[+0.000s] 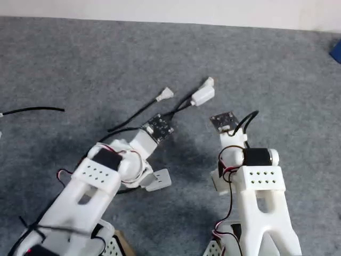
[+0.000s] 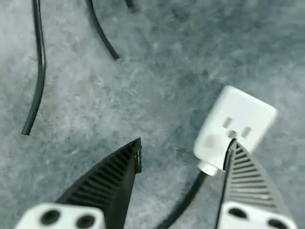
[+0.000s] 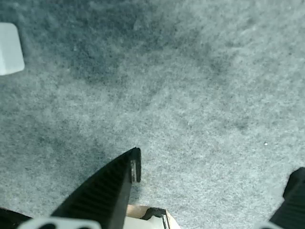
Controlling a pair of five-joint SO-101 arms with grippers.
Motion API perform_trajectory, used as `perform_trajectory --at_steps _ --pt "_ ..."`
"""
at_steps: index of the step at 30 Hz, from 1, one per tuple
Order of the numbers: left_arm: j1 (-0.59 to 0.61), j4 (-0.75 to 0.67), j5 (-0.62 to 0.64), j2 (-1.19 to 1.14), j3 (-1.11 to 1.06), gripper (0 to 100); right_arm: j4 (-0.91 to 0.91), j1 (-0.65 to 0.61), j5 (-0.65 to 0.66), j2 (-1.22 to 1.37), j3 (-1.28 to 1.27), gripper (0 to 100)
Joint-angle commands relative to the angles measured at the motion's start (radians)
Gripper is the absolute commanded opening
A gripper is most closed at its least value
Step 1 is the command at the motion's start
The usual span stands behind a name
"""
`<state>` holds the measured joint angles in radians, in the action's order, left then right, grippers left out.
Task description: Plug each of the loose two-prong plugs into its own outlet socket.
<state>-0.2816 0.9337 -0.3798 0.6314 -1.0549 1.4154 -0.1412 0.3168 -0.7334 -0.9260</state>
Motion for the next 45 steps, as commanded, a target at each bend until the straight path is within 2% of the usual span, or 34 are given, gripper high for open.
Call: perform_trajectory --at_steps 1,4,20,25,30,32,35,45 --pt "0.038 -0.078 -0.011 -0.082 0.007 28 -0.005 -0.004 -0.006 -0.024 0.002 44.3" --pt "0.05 -0.12 -0.014 -0.16 0.028 28 -0.004 -0.004 -0.005 -0.024 0.002 44.3" --pt "0.104 -0.115 -0.068 -0.329 0.153 28 -0.002 -0.004 -0.005 -0.031 0.002 44.3" --pt "0.076 0.026 -0.026 -0.143 0.16 28 -0.002 -0.004 -0.005 -0.031 0.002 44.3" --pt "-0.068 0.201 0.052 0.179 0.065 28 -0.002 -0.004 -0.005 -0.025 0.002 44.3" --pt "-0.104 0.184 0.058 0.255 -0.015 28 -0.002 -0.004 -0.005 -0.025 0.002 44.3" --pt "-0.107 0.13 0.052 0.254 -0.064 28 -0.002 -0.004 -0.005 -0.025 0.002 44.3" --pt "-0.104 -0.032 0.002 -0.073 -0.019 28 -0.007 -0.004 -0.005 -0.033 -0.019 44.3"
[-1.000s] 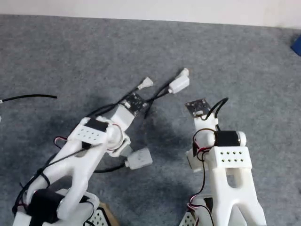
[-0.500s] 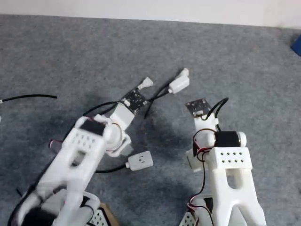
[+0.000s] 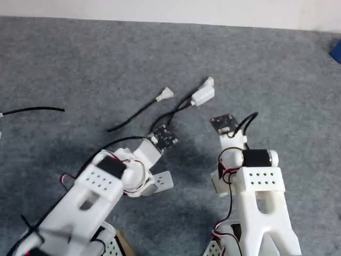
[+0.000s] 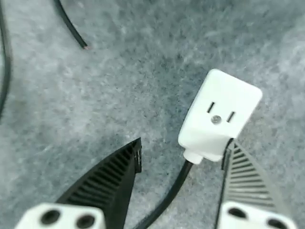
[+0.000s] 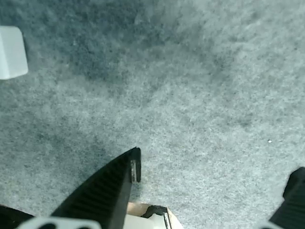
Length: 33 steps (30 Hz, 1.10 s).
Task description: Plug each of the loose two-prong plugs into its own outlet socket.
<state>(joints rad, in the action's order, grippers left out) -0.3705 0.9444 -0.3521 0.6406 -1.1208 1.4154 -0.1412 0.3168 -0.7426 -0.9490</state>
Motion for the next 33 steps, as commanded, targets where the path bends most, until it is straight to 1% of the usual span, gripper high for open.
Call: perform_trajectory --at_steps 1,3,9,12,15,17,19,23,26,28,30,32,33 --pt "-0.012 -0.046 -0.032 -0.117 0.065 28 -0.005 -0.004 -0.005 -0.024 0.004 44.3" --pt "0.031 -0.046 -0.034 -0.174 0.107 28 -0.005 -0.004 -0.005 -0.024 0.004 44.3" --pt "0.239 -0.048 -0.098 -0.282 0.223 28 -0.005 -0.004 -0.005 -0.024 0.004 44.3" --pt "0.298 -0.048 -0.124 -0.302 0.243 28 -0.005 -0.004 -0.005 -0.024 0.004 44.3" --pt "0.292 -0.04 -0.129 -0.298 0.239 28 -0.005 -0.005 -0.005 -0.024 0.004 44.3" --pt "0.259 -0.012 -0.13 -0.28 0.231 28 -0.005 -0.005 -0.005 -0.024 0.004 44.3" --pt "0.239 0.021 -0.13 -0.22 0.226 28 -0.007 -0.005 -0.005 -0.024 0.004 44.3" --pt "0.239 0.11 -0.126 -0.039 0.225 28 -0.007 -0.005 -0.005 -0.024 0.004 44.3" --pt "0.199 0.172 -0.123 0.064 0.194 28 -0.008 -0.005 -0.005 -0.024 0.004 44.3" --pt "0.191 0.155 -0.123 0.102 0.162 28 -0.008 -0.005 -0.005 -0.024 0.004 44.3" --pt "0.223 0.1 -0.123 0.117 0.134 28 -0.008 -0.005 -0.005 -0.024 0.004 44.3" --pt "0.24 0.046 -0.123 0.097 0.111 28 -0.008 -0.005 -0.005 -0.024 0.004 44.3" --pt "0.228 0.028 -0.123 0.081 0.099 28 -0.008 -0.005 -0.005 -0.024 0.004 44.3"
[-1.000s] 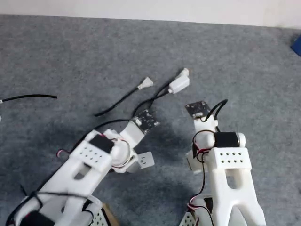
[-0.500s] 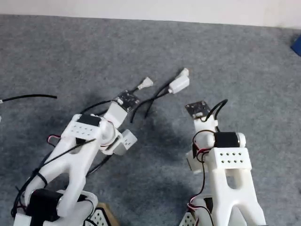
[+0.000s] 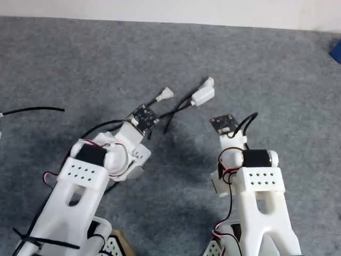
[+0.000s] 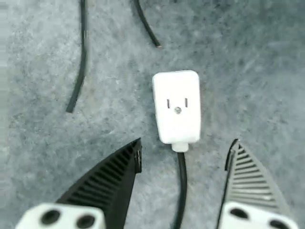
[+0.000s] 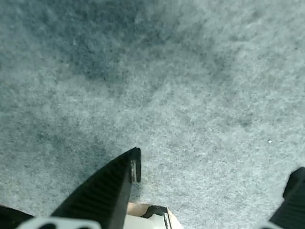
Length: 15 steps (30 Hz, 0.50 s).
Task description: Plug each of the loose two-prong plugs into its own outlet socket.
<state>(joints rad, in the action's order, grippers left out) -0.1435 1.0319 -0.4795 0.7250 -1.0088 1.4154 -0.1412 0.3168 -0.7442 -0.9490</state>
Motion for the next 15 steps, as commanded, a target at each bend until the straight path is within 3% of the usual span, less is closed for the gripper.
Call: perform_trajectory --at_steps 1,5,8,15 --pt "-0.024 -0.078 0.011 -0.027 -0.024 28 -0.008 -0.005 -0.005 -0.022 0.004 44.3" --pt "-0.114 -0.195 0.057 -0.156 -0.047 28 -0.007 -0.005 -0.005 -0.022 0.004 44.3" --pt "-0.108 -0.256 0.057 -0.289 -0.01 28 -0.005 -0.005 -0.005 -0.022 0.004 44.3" --pt "-0.048 -0.256 0.057 -0.585 0.168 28 -0.005 -0.005 -0.005 -0.022 0.004 44.3"
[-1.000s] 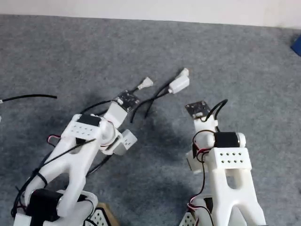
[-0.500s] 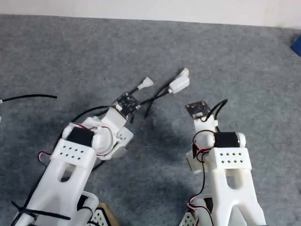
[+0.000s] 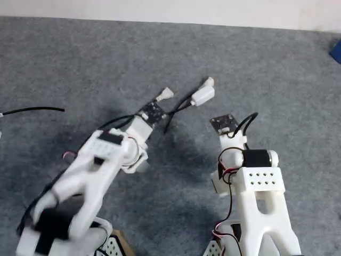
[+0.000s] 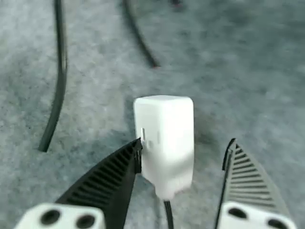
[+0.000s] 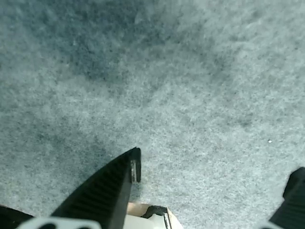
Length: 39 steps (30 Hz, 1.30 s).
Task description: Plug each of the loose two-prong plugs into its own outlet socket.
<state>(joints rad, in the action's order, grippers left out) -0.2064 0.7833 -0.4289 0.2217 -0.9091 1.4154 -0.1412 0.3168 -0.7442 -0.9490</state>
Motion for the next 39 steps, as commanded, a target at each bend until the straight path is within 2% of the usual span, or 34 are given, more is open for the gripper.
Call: perform_trajectory --at_steps 1,9,11,14,15,23,29,33,36,39 --pt "0.019 -0.006 0.006 -0.102 0.082 28 -0.004 -0.005 -0.005 -0.022 0.004 44.3" --pt "0.016 0.021 0.005 -0.084 0.09 27 -0.004 -0.005 -0.003 -0.022 0.004 44.3" --pt "0.015 0.034 0.005 -0.073 0.091 21 -0.004 -0.005 -0.003 -0.022 0.004 44.3" --pt "0.002 0.11 0.003 -0.058 0.12 6 -0.004 -0.005 -0.003 -0.022 0.004 44.3" --pt "-0.002 0.143 -0.003 -0.053 0.134 5 -0.004 -0.005 -0.003 -0.022 0.004 44.3" --pt "-0.021 0.249 -0.025 -0.048 0.174 6 -0.004 -0.005 -0.003 -0.022 0.004 44.3" --pt "-0.283 0.379 -0.061 -0.028 0.173 5 -0.004 -0.005 -0.003 -0.022 0.004 44.3" --pt "-0.361 0.436 -0.061 0.079 0.165 6 -0.005 -0.005 -0.003 -0.021 0.004 44.3" --pt "-0.364 0.428 -0.021 0.199 0.119 12 -0.007 -0.005 -0.003 -0.019 0.004 44.3" --pt "-0.323 0.397 0.002 0.354 0.041 22 -0.008 -0.005 -0.003 -0.016 0.004 44.3"
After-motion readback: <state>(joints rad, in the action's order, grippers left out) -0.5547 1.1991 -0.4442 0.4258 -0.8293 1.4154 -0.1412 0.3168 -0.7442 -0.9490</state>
